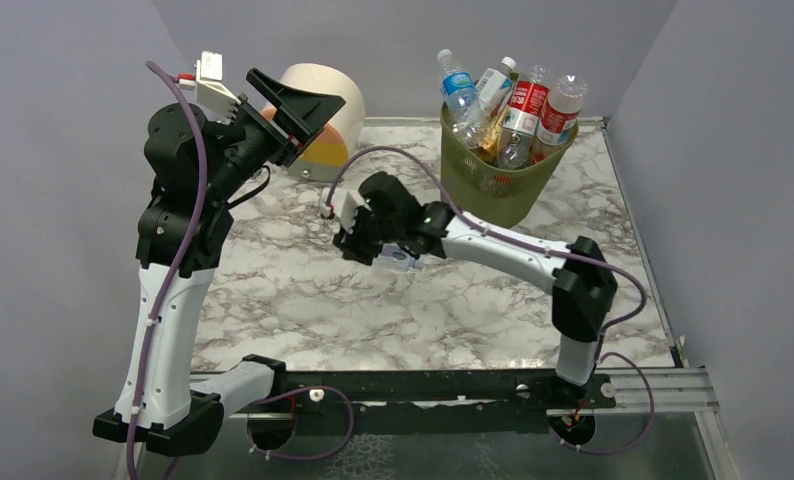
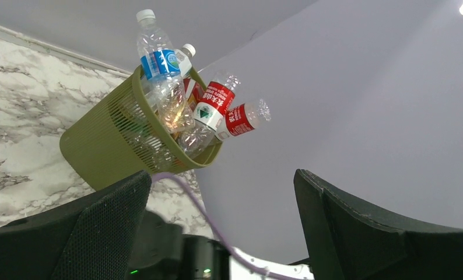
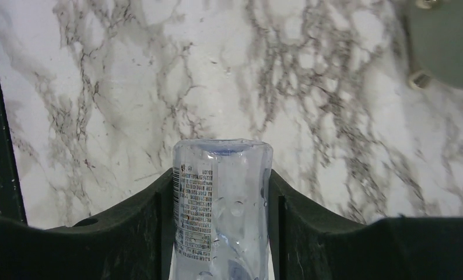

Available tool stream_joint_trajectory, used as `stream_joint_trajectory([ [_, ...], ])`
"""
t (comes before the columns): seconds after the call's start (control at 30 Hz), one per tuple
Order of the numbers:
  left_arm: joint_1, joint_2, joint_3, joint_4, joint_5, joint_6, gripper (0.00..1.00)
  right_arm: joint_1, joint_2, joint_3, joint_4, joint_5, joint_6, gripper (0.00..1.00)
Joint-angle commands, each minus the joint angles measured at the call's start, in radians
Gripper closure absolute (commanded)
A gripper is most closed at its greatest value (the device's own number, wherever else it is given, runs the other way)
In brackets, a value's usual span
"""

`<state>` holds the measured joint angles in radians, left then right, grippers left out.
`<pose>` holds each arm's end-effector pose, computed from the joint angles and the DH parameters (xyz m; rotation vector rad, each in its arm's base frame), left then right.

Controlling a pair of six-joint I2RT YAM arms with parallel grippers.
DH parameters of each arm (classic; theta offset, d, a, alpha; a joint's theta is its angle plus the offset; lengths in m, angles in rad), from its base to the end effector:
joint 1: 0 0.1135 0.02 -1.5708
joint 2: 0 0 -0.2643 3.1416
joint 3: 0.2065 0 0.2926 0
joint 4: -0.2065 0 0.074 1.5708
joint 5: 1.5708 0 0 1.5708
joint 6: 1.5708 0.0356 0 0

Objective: Put the plastic bottles in the bin
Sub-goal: Pick up the plastic bottle at the center of the board, then place the plastic bottle in the trash bin.

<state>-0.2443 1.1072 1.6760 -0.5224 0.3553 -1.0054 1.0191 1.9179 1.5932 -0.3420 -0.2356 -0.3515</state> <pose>0.2086 -0.0648 0.5597 -0.3226 1.6366 -1.2433 0.2476 0.4181 0.2604 -1.5487 1.6870 0.6194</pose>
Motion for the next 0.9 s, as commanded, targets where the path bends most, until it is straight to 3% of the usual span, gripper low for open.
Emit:
stream_joint_trajectory([
  [0.0, -0.003, 0.01, 0.007, 0.049, 0.02, 0.005, 0.01, -0.062, -0.172, -0.065, 0.01, 0.027, 0.07, 0.49],
  [0.37, -0.003, -0.01, -0.035, 0.058, 0.011, 0.007, 0.01, -0.243, -0.41, 0.069, -0.042, 0.072, 0.154, 0.47],
  [0.6, -0.002, -0.032, -0.07, 0.057, 0.011, 0.005, 0.01, -0.313, -0.431, 0.167, 0.074, 0.168, 0.213, 0.47],
  [0.87, -0.003, -0.063, -0.124, 0.056, 0.013, -0.001, 0.01, -0.439, -0.451, 0.107, 0.304, 0.243, 0.274, 0.47],
])
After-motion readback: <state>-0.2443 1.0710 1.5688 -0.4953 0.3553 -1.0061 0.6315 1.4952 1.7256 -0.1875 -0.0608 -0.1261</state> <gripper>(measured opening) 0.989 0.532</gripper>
